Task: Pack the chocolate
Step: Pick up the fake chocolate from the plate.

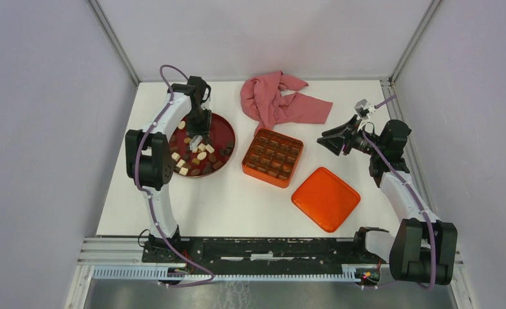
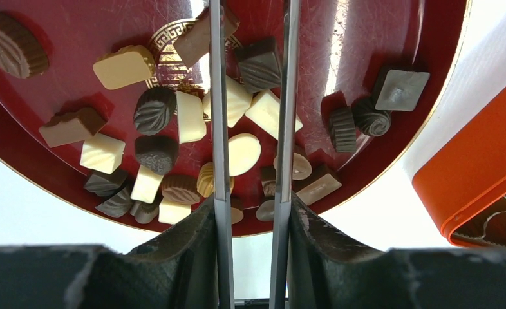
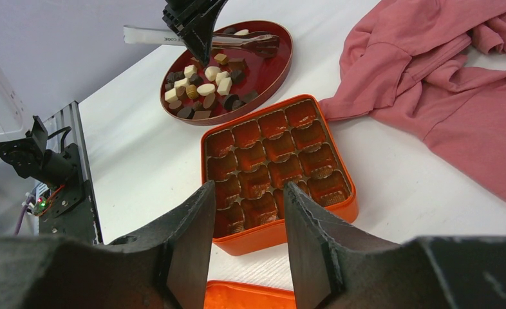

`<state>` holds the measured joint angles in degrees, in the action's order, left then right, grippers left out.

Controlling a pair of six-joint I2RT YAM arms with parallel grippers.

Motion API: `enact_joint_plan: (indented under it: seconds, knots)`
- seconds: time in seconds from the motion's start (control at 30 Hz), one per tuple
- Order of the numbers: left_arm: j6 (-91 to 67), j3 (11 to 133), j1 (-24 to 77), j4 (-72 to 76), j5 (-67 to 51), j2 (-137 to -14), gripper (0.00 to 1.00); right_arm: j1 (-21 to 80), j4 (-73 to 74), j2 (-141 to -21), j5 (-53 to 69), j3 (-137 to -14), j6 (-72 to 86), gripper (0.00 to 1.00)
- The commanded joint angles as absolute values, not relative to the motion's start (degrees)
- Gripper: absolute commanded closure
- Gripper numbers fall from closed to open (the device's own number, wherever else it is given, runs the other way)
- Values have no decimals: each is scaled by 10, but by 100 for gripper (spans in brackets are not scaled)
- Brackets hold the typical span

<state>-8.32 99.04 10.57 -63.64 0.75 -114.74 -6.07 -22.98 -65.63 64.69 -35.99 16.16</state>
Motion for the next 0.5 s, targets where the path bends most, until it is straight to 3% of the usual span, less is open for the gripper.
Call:
enact_joint_plan:
  seconds: [0.0, 0.07, 0.47]
  knots:
    - [-52, 1021, 101, -645, -9, -1142, 89, -62, -247, -656, 656, -362, 152, 52]
    - [-53, 1022, 101, -648, -7, -1135, 97, -62, -246, -656, 657, -362, 151, 52]
    - [-60, 1000, 101, -634, 12, -1101, 98, -62, -245, -654, 655, -361, 150, 52]
